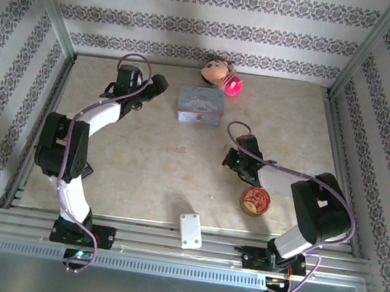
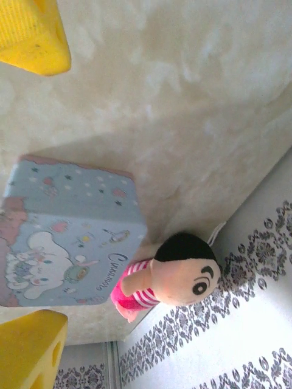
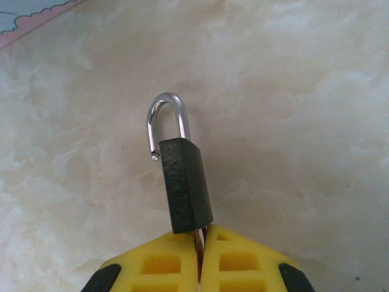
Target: Unlock the padlock with the key
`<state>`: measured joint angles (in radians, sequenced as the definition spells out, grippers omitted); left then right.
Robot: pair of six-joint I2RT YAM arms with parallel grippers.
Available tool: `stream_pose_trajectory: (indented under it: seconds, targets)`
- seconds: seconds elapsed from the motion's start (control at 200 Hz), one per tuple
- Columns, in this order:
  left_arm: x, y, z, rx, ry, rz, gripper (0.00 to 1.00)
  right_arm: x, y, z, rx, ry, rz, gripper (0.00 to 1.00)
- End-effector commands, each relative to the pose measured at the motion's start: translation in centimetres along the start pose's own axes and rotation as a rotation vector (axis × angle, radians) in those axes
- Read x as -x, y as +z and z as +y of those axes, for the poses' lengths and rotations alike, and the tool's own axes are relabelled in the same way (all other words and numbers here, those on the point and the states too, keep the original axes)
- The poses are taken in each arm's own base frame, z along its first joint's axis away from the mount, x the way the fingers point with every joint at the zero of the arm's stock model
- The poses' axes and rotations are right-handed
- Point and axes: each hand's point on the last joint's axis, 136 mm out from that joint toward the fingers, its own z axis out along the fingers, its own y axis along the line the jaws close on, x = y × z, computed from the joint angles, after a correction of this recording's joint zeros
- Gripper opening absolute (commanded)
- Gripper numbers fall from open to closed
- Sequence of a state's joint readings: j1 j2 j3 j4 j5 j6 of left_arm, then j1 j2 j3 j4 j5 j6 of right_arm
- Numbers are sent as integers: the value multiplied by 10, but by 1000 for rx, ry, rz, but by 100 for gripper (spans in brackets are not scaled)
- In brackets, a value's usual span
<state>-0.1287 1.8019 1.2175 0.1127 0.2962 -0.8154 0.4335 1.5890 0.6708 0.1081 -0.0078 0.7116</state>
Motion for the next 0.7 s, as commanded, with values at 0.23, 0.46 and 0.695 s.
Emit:
stream_pose_trajectory:
  seconds: [0.23, 0.46, 0.695]
  targets:
    - [-9, -48, 18, 34, 45, -45, 99, 5, 8, -7, -59, 21, 12, 17]
    - [-14, -81, 30, 82, 80, -74, 99, 0, 3, -11, -75, 7, 27, 28]
    - [-12, -124, 44, 164, 132, -149, 99, 8, -26, -5, -64, -28, -6, 35]
